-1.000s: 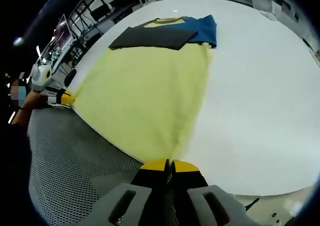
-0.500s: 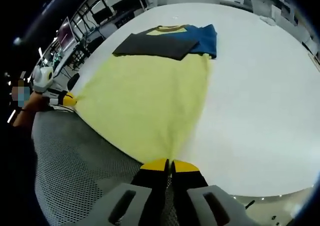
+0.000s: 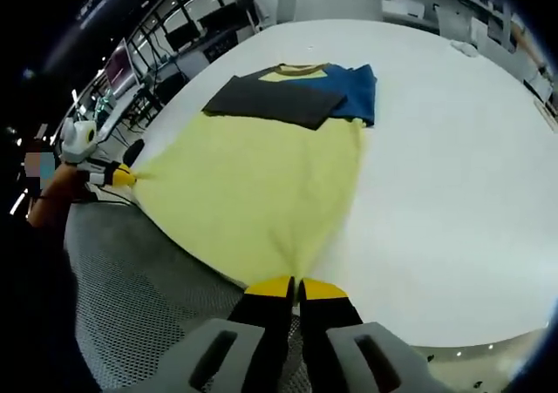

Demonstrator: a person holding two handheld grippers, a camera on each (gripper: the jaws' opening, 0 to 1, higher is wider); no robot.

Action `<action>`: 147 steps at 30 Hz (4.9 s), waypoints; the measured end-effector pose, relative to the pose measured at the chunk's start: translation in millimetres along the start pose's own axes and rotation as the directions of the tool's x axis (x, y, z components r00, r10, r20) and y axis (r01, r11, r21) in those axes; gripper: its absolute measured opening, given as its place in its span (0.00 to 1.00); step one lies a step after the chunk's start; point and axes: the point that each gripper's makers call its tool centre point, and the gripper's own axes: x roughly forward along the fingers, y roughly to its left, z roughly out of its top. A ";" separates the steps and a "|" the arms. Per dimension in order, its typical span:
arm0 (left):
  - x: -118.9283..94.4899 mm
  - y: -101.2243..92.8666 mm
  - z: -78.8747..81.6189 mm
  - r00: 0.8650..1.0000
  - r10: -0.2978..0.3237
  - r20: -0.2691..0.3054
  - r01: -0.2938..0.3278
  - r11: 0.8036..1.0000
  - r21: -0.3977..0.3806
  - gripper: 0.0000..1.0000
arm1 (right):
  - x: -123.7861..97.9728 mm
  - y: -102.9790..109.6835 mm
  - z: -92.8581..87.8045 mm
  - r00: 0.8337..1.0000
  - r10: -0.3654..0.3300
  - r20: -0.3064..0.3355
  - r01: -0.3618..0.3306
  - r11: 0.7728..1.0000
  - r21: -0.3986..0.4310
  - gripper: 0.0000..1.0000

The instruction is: Fold the garment on the visible template until the final outline fits inside the template.

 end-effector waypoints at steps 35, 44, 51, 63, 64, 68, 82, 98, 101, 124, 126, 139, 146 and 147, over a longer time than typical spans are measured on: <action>-25.0 14.7 80.1 0.987 0.013 0.159 -0.016 1.000 0.017 0.00 | -35.8 -5.6 80.3 0.988 -0.007 0.152 0.016 0.998 -0.058 0.00; -28.4 22.2 98.9 0.982 0.026 0.185 -0.031 0.999 0.023 0.00 | -41.1 -9.7 101.5 0.984 -0.012 0.178 0.026 0.997 -0.077 0.00; -28.5 26.5 118.6 0.979 0.030 0.204 -0.038 0.999 0.034 0.00 | -41.8 -15.2 114.5 0.982 -0.010 0.190 0.025 0.997 -0.078 0.00; -26.7 30.4 141.7 0.973 0.033 0.230 -0.041 0.999 0.031 0.00 | -42.1 -22.5 135.1 0.978 -0.013 0.210 0.031 0.996 -0.081 0.00; -26.3 31.0 142.8 0.972 0.033 0.232 -0.041 0.999 0.030 0.00 | -41.5 -23.1 136.4 0.977 -0.015 0.211 0.033 0.996 -0.082 0.00; -24.5 33.0 147.3 0.971 0.033 0.238 -0.040 0.999 0.025 0.00 | -40.4 -25.7 142.1 0.977 -0.019 0.214 0.039 0.995 -0.087 0.00; -25.5 43.7 181.4 0.959 0.039 0.280 -0.048 0.999 0.025 0.00 | -42.8 -38.0 175.1 0.969 -0.037 0.246 0.063 0.993 -0.101 0.00; -15.5 63.4 226.0 0.949 0.061 0.309 -0.072 0.997 0.025 0.00 | -33.4 -51.5 213.7 0.967 -0.049 0.250 0.085 0.988 -0.132 0.00; -13.8 66.9 235.2 0.946 0.063 0.317 -0.073 0.997 0.020 0.00 | -32.1 -54.2 222.4 0.966 -0.051 0.252 0.087 0.987 -0.135 0.00; 15.1 106.2 283.3 0.935 0.087 0.345 -0.080 0.996 -0.036 0.00 | -3.2 -82.5 284.7 0.962 -0.059 0.267 0.097 0.987 -0.130 0.00; 17.8 109.2 287.1 0.933 0.088 0.349 -0.078 0.996 -0.041 0.00 | -1.2 -85.7 289.2 0.960 -0.062 0.272 0.100 0.987 -0.127 0.00; 37.6 128.8 305.4 0.929 0.115 0.353 -0.104 0.993 -0.051 0.00 | 20.6 -100.0 311.0 0.958 -0.087 0.275 0.126 0.983 -0.130 0.00; 54.4 140.6 310.9 0.928 0.126 0.352 -0.110 0.992 -0.065 0.00 | 34.8 -108.9 316.3 0.956 -0.106 0.274 0.145 0.982 -0.124 0.00; 56.0 142.2 311.0 0.927 0.129 0.351 -0.113 0.991 -0.066 0.00 | 36.7 -109.6 317.1 0.955 -0.108 0.275 0.146 0.981 -0.124 0.00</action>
